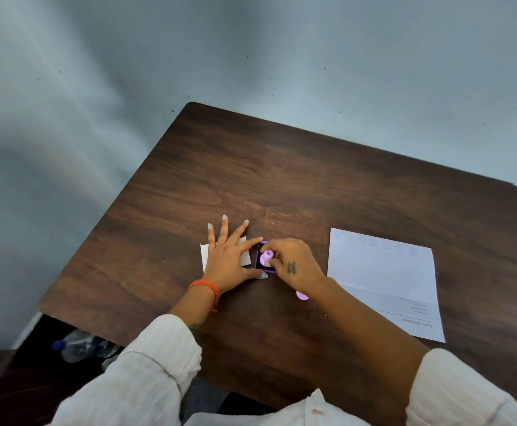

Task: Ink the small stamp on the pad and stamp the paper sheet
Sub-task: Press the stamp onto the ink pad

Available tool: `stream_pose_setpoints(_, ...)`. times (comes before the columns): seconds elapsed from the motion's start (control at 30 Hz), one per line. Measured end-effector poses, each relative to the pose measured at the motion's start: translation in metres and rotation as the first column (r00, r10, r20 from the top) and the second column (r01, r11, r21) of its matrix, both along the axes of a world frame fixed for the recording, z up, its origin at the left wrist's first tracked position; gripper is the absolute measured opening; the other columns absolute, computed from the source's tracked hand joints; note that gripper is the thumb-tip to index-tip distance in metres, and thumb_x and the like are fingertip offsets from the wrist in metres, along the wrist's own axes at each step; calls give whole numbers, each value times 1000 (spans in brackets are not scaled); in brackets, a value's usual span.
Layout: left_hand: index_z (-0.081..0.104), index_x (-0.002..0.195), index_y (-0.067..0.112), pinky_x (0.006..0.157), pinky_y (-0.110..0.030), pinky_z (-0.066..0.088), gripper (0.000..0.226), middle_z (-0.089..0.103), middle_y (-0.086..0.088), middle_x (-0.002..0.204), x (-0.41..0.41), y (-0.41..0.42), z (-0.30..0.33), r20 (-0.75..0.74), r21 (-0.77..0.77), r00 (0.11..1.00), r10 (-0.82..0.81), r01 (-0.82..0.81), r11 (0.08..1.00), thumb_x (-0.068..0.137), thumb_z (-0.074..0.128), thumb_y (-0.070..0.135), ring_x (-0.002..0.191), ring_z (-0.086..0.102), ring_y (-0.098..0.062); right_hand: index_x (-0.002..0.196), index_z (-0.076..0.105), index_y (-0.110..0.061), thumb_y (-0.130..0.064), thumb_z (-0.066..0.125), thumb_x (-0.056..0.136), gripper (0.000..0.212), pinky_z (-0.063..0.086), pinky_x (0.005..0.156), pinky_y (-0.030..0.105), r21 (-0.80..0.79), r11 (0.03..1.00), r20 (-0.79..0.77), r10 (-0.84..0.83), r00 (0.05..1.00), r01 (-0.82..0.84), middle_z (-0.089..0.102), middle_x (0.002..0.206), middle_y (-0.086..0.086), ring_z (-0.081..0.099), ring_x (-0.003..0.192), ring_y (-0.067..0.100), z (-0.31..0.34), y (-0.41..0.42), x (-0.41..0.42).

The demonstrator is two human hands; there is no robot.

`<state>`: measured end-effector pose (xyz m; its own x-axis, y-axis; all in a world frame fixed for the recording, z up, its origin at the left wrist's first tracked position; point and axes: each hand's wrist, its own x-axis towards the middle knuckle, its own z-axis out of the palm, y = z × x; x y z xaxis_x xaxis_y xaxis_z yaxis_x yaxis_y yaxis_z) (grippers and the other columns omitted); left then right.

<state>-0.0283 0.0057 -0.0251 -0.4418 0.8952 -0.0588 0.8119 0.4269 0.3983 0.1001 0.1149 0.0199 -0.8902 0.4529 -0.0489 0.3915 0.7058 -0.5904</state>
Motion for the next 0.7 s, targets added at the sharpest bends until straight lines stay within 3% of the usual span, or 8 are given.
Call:
stream_pose_setpoints(0.1, 36, 132, 44, 106, -50, -26, 80, 16, 1, 156, 0, 0, -1, -5, -18, 1000, 8, -8, 1000, 62, 63, 69, 141, -19, -30, 95, 65, -10, -13, 55, 86, 14, 44, 73, 28, -7, 997, -46, -72, 996, 71, 70, 94, 14, 60, 86, 25, 4, 5, -1)
stream_pose_setpoints(0.27, 35, 133, 43, 105, -51, -26, 80, 15, 0, 156, -1, 0, -4, -10, -32, 1000, 6, -6, 999, 62, 63, 69, 141, -19, -30, 108, 60, -6, -9, 61, 83, 25, 45, 79, 30, 134, 990, 10, 35, 999, -36, 67, 108, 17, 58, 99, 28, -4, -2, -3)
stream_pose_setpoints(0.43, 37, 132, 43, 106, -52, -25, 79, 15, -1, 156, -1, 0, -7, 2, -14, 1000, 16, -16, 1000, 62, 64, 67, 141, -18, -30, 119, 53, -5, -10, 68, 78, 45, 45, 92, 36, 177, 980, 100, 79, 992, -96, 61, 122, 16, 52, 114, 28, -8, -2, -5)
stream_pose_setpoints(0.7, 36, 133, 43, 108, -54, -21, 79, 15, -1, 156, -1, 0, -5, 0, -23, 1000, 12, -12, 1000, 62, 64, 67, 142, -16, -31, 116, 53, -4, -11, 70, 75, 46, 46, 90, 38, 226, 964, 68, 128, 989, -140, 61, 120, 18, 52, 112, 30, -13, -3, -3)
